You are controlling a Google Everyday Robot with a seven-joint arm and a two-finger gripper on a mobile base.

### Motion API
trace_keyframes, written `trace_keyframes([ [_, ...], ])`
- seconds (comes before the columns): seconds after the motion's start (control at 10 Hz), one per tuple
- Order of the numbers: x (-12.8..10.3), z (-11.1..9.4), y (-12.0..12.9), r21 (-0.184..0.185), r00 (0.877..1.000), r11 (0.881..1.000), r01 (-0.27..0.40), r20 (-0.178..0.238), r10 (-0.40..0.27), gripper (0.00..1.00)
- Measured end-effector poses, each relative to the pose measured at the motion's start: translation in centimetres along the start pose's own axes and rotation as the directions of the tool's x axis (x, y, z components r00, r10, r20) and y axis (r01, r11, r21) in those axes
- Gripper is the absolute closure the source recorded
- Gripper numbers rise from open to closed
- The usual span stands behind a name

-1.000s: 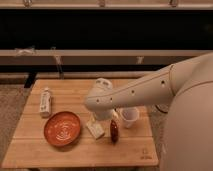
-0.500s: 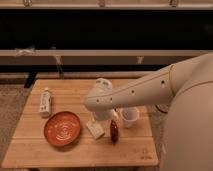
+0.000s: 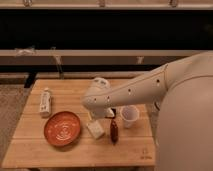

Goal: Place the white sponge in the ceramic cup

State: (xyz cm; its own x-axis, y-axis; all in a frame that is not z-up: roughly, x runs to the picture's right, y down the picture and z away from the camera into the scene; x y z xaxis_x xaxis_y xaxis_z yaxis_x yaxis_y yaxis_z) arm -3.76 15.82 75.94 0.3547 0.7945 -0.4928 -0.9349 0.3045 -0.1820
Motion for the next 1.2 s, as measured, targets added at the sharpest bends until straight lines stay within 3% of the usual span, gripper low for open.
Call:
trace_keyframes([
  [0.3,-0.3,2.2,1.7,-0.031,0.998,0.997,0.064,-0.027,-0.065,0.20],
  [0.9,1.8,5.3,3.1,-0.083,0.990,0.992,0.092,-0.102,-0.100,0.20],
  [1.2,2.2,6.6,4.2,-0.100,0.985,0.988,0.114,-0.119,-0.126,0.20],
])
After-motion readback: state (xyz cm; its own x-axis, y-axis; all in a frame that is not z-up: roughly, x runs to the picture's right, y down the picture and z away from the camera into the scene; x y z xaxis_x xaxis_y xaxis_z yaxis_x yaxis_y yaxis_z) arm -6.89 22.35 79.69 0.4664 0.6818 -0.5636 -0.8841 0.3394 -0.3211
